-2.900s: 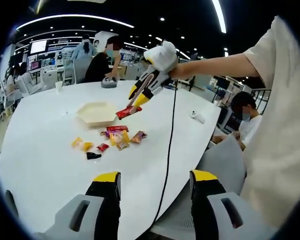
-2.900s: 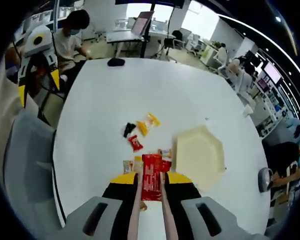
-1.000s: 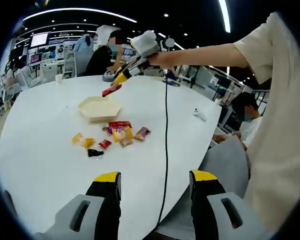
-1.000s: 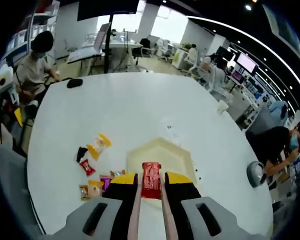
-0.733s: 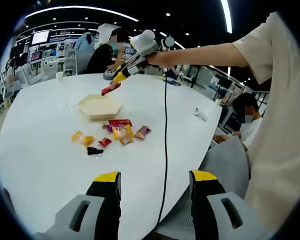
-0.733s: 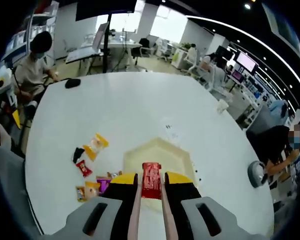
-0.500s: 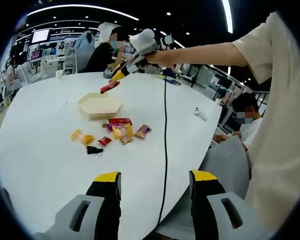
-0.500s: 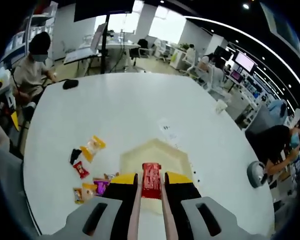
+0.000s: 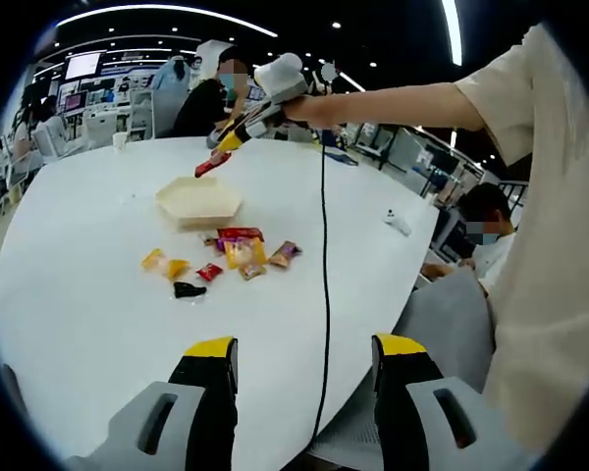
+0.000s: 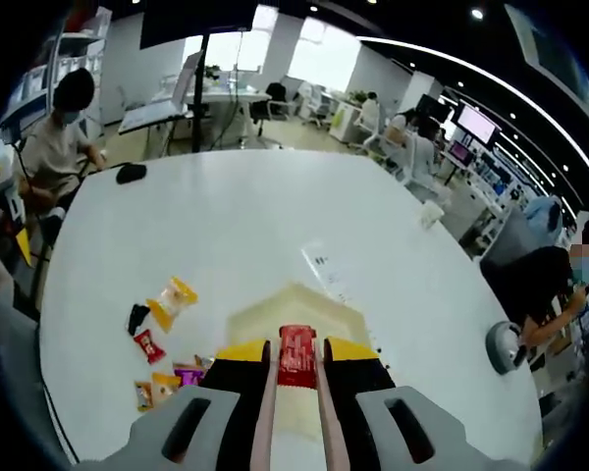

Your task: Place the target food into the container with the food tongs after gripping and lifting it, then release it inside without dropping or visibly crushing the food.

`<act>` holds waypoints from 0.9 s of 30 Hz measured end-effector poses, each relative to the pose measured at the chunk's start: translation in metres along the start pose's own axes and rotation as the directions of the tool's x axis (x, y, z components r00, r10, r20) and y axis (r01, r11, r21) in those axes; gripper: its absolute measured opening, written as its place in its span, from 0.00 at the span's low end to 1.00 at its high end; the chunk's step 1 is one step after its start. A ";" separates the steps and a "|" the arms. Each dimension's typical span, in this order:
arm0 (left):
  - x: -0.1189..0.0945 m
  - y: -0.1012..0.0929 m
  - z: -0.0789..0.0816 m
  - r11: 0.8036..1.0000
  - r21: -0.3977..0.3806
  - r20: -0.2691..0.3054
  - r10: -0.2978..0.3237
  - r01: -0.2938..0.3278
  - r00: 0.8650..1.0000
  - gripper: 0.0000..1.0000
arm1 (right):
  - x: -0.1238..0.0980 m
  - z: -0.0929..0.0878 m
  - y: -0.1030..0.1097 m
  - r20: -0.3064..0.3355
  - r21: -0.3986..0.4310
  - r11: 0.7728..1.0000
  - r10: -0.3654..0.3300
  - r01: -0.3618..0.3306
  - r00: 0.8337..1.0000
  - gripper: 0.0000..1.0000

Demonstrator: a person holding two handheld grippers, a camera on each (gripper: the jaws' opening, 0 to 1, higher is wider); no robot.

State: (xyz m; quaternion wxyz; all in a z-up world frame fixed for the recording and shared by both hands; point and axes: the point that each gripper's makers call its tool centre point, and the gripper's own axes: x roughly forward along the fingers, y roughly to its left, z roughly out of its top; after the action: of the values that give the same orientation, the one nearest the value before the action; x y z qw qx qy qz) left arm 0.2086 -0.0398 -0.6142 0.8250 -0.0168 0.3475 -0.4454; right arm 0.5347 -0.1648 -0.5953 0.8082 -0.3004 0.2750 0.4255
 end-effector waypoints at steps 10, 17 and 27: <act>0.001 0.001 0.001 1.000 -0.001 0.001 0.000 0.000 1.000 0.54 | -0.001 0.008 -0.007 0.032 0.001 1.000 -0.022 0.022 0.999 0.21; 0.002 0.000 -0.001 1.000 -0.004 0.001 -0.004 0.004 1.000 0.54 | 0.002 -0.005 0.003 0.005 0.008 1.000 0.000 0.000 1.000 0.22; 0.004 0.005 -0.006 1.000 -0.020 -0.010 -0.002 0.002 1.000 0.54 | 0.029 -0.052 0.019 -0.075 0.077 0.997 0.037 -0.031 0.996 0.22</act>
State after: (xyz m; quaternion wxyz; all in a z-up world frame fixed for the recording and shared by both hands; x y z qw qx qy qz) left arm 0.2100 -0.0381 -0.6221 0.8227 -0.0231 0.3558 -0.4428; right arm 0.5229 -0.1783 -0.6557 0.8004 -0.2810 0.3267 0.4167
